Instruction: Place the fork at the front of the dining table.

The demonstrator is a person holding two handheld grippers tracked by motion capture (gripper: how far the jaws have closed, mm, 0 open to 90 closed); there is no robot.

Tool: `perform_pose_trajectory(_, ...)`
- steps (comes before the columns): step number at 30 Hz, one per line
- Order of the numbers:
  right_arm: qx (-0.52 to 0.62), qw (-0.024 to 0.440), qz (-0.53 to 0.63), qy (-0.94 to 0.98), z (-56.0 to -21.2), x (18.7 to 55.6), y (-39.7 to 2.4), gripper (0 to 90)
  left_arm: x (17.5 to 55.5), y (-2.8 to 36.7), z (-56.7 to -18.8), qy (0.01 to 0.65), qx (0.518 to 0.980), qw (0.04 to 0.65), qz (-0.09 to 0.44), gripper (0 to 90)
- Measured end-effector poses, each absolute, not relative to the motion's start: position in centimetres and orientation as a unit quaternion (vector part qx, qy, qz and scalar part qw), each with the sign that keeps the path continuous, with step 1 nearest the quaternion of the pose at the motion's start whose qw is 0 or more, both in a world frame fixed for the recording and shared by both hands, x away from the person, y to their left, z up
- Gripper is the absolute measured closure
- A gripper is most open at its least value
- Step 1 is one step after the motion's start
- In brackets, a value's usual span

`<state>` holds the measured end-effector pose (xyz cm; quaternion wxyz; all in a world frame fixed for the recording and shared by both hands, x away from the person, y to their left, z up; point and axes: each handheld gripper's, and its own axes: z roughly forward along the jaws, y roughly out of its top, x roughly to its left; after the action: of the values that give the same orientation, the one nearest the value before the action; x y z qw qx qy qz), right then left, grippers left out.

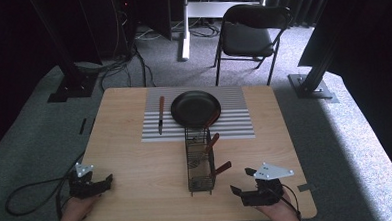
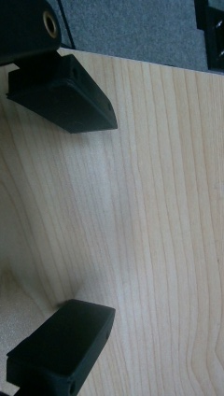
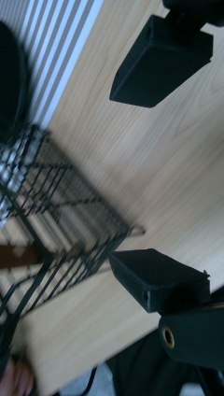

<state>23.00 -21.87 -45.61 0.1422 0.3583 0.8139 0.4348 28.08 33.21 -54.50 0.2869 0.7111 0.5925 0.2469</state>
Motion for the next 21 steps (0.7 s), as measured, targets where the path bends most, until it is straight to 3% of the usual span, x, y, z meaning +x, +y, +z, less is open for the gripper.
perform_pose_trajectory(21, 0.363, 0.143, 0.47, 0.791, -43.0, 22.3, -17.9, 24.3, 28.1, 33.2, -54.5, 0.593, 0.711, 0.287, 0.247, 9.5)
